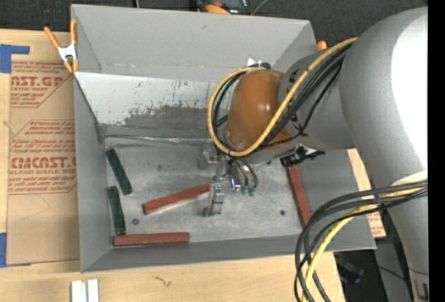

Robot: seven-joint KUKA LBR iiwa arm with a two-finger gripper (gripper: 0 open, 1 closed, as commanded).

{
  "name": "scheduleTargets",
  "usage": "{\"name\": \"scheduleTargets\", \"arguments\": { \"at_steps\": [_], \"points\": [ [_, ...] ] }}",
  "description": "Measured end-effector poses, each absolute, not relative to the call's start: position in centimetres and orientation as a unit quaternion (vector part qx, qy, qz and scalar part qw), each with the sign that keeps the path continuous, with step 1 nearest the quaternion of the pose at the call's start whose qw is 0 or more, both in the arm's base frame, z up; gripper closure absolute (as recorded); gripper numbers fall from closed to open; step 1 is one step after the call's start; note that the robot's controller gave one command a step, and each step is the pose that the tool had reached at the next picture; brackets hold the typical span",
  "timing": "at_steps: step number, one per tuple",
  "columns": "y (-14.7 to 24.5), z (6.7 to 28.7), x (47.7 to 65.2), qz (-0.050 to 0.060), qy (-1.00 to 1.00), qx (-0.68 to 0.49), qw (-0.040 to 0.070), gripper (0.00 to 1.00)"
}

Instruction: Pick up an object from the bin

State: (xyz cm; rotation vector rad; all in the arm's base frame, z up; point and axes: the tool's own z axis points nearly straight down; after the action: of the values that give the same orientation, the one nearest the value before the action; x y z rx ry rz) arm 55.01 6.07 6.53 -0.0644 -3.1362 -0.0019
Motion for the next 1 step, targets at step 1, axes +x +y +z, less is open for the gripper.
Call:
{"name": "scheduleTargets", "arguments": {
  "at_steps": [1],
  "points": [
    [5.31, 6.99, 56.81, 0.0, -0.994, 0.109, -0.001, 0.0]
  ]
}}
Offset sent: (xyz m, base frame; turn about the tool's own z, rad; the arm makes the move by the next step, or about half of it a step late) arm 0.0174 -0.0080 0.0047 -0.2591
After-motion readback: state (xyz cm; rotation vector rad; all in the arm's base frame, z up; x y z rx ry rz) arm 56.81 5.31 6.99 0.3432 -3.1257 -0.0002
